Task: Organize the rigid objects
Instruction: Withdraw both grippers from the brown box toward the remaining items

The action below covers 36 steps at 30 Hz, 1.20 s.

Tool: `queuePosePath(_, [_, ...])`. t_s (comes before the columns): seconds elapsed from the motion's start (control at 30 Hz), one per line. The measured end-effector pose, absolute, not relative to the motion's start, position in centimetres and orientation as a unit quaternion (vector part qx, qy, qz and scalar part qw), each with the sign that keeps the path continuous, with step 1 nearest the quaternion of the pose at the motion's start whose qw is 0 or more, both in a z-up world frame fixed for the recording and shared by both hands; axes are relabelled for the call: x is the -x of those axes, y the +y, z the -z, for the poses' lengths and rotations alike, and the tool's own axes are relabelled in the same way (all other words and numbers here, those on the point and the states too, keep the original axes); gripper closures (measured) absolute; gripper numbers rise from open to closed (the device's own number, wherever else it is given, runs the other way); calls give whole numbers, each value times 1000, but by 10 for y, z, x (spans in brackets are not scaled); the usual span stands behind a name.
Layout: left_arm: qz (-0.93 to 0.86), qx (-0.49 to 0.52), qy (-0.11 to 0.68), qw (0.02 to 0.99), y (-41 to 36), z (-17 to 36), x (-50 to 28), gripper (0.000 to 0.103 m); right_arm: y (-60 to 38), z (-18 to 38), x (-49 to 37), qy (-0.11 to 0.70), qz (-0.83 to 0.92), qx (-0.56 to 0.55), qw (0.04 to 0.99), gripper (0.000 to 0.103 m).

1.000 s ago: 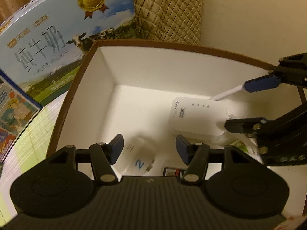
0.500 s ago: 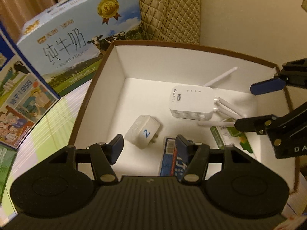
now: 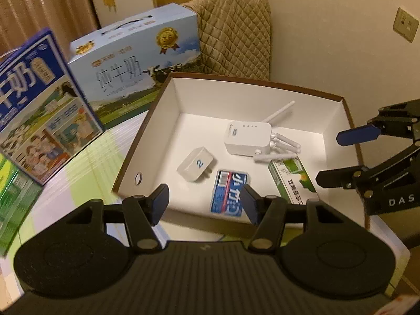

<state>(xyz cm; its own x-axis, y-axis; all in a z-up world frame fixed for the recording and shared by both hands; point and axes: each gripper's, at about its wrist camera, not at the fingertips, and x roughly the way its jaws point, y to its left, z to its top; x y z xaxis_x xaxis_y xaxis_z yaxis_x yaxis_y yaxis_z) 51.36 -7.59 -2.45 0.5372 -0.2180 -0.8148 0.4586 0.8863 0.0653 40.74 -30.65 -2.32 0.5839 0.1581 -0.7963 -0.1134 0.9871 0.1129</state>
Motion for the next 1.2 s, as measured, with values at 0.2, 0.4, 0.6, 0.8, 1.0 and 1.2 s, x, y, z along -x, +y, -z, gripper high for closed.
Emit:
queuePosePath(0.2, [183,-118,428,877,-51,12,-474,47,-290,11,-379,434,-76,-33,897,41])
queuePosePath(0.4, [162,-97,426,885,-20,6,-436,47,-271,3,-351,422,-81,-49,901,41])
queuePosePath(0.6, [139,-80,431,888,10,5,-399,47,-246,7,-329,429,-92,-62,896,41])
queuePosePath(0.8, [119,-62,440,888,39,12,-366,47,-222,15,-311,438,-96,-72,891,41])
queuePosePath(1.0, [92,-41,454,885,71,21,-338,47,-199,26,-299,448,-105,-74,885,41])
queuePosePath(1.2, [64,-25,464,883,98,30,-311,47,-176,42,-292,465,-118,-78,874,41])
